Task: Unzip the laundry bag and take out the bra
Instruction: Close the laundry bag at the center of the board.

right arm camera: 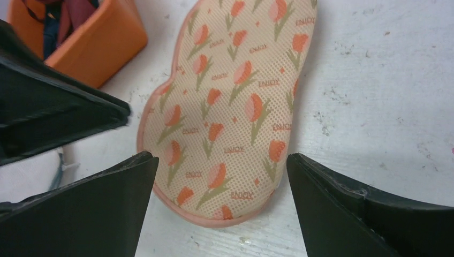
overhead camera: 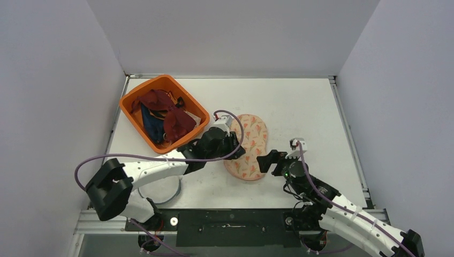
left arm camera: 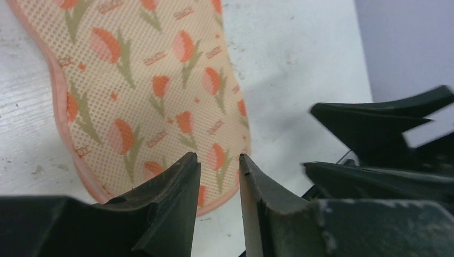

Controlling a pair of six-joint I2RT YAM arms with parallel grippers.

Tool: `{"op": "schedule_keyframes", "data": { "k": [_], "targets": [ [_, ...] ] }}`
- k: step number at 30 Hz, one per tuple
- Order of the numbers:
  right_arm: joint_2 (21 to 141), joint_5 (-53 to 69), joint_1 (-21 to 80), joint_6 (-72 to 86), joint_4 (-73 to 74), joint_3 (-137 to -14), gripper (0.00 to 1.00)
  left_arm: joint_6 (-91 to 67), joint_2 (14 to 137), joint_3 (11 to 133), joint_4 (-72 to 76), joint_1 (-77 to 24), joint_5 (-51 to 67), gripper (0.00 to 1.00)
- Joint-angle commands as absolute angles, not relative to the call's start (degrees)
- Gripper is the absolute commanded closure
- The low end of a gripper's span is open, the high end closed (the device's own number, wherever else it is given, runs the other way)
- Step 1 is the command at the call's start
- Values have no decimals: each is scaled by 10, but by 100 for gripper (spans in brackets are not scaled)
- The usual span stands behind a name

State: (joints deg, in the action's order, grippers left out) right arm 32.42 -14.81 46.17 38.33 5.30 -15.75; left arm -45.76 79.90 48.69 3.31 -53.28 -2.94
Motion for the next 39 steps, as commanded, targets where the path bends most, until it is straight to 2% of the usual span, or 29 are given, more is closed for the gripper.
{"op": "schedule_keyframes", "data": {
  "k": [1, 14, 24, 30, 39],
  "targets": [
    [267, -177, 460, 415, 41, -146, 3, -446, 838, 493, 68, -516, -10, 70],
    [290, -168, 461, 432, 5, -100, 4, -479, 877, 430, 58, -508, -69, 74],
    [289, -167, 468, 442, 31, -109, 7, -486, 916, 437, 1, -508, -122, 75],
    [278, -174, 474, 515, 48, -100, 7, -495, 893, 424, 6, -512, -120, 75],
    [341, -151, 479, 678, -148, -16, 6, -519, 817, 413, 1, -530, -105, 71]
  ]
}}
